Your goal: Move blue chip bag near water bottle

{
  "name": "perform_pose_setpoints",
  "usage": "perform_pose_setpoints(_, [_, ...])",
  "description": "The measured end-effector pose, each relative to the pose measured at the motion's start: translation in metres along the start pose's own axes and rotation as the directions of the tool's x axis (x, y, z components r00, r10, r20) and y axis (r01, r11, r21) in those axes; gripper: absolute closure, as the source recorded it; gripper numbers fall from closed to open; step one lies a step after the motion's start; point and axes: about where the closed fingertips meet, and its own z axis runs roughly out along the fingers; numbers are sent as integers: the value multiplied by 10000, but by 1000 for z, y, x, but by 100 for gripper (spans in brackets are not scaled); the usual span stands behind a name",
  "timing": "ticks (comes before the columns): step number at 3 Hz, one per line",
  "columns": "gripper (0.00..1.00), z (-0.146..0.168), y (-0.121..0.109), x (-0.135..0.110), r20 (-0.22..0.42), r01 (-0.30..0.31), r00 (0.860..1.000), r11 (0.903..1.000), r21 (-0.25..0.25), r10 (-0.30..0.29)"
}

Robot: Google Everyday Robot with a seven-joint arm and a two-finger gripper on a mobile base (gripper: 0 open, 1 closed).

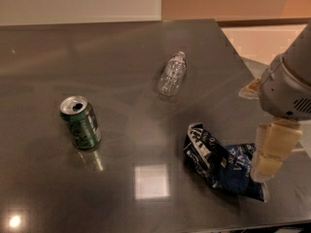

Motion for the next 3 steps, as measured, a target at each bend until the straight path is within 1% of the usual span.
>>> perform_pose_setpoints(1, [0, 21, 15, -2, 128, -200, 9997, 9989, -424, 206])
perform_pose_setpoints(2, [0, 38, 26, -3, 172, -253, 9995, 9979, -594, 264])
perform_pose_setpoints(3, [19, 52, 30, -1, 188, -271, 9994, 9979, -584, 282])
